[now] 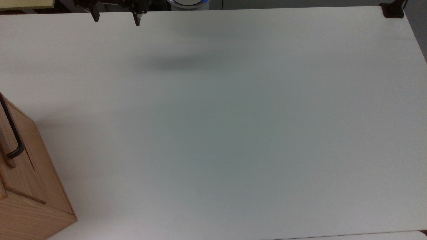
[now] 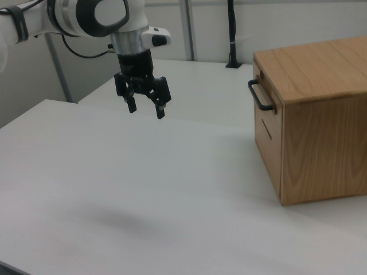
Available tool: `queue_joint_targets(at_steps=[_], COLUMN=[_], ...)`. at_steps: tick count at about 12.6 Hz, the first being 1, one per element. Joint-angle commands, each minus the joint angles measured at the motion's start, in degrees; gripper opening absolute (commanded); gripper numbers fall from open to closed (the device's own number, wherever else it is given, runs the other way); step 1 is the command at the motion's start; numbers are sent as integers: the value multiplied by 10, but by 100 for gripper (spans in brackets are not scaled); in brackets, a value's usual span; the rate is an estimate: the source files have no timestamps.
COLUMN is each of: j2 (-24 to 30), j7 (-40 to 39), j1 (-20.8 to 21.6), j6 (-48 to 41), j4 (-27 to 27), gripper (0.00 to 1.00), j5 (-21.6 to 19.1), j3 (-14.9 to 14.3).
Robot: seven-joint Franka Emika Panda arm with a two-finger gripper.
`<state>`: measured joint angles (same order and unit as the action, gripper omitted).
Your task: Open the drawer by sliding it
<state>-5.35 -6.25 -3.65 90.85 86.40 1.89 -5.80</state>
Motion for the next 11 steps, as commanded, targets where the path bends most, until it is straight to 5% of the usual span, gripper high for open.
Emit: queue_joint_targets(at_steps=[1,5,11], j2=[-5,-10,-94], j7=[-120,-321,-336], j1=[3,-1,-18], j6=[11,136,389], j4=[-1,-9,-9], gripper=[100,100,100], j5=[-12,-5,79], j3=[-1,-4,-11])
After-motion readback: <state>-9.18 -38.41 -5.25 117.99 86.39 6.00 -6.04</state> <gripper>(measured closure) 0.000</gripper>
